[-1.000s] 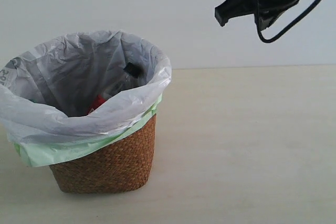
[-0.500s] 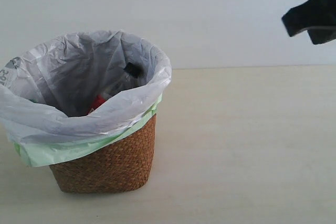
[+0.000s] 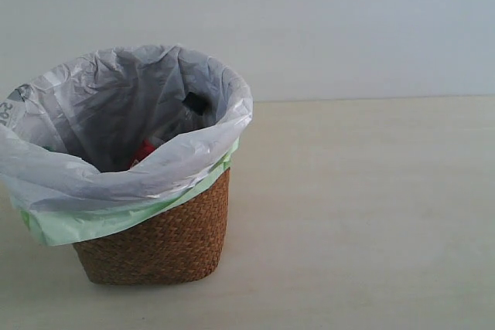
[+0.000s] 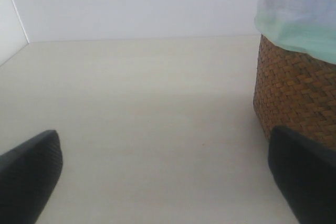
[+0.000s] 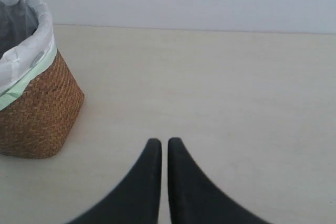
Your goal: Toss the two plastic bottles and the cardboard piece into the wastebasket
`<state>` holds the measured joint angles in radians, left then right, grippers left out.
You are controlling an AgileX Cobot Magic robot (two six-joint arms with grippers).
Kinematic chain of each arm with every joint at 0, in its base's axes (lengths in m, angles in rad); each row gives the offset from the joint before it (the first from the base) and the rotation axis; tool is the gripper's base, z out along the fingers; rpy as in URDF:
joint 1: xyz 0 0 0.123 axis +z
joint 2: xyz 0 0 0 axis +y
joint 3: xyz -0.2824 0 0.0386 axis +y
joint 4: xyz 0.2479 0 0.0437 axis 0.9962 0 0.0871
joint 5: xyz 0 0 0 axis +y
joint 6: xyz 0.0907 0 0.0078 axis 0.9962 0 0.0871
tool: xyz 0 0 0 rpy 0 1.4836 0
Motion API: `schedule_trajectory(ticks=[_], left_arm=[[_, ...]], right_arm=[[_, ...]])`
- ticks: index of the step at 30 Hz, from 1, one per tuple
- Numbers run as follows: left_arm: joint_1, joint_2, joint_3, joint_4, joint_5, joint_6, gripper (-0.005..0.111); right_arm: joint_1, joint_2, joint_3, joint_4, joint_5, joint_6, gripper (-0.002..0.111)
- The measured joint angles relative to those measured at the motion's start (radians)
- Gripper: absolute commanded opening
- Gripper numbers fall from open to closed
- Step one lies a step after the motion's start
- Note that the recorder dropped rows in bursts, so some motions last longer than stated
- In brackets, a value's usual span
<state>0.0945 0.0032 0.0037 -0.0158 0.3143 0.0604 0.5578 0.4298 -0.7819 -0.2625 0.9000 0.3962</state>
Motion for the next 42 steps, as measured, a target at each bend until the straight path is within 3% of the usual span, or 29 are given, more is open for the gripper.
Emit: schedule_trajectory(ticks=[22,35,42], left_arm=[[0.000,0.000,0.000,0.000,0.000,0.000,0.108],[0.000,0.000,0.000,0.000,0.000,0.000,0.108],[0.000,0.000,0.000,0.000,0.000,0.000,0.108]], right_arm=[[0.000,-0.021,0.002,0.000,0.004,0.005,0.001],[-0.002,-0.232,0.002,-0.006,0.006,-0.015,0.001],[-0.122,-0.337,0.084,-0.006,-0.087,-0.073,0.001]])
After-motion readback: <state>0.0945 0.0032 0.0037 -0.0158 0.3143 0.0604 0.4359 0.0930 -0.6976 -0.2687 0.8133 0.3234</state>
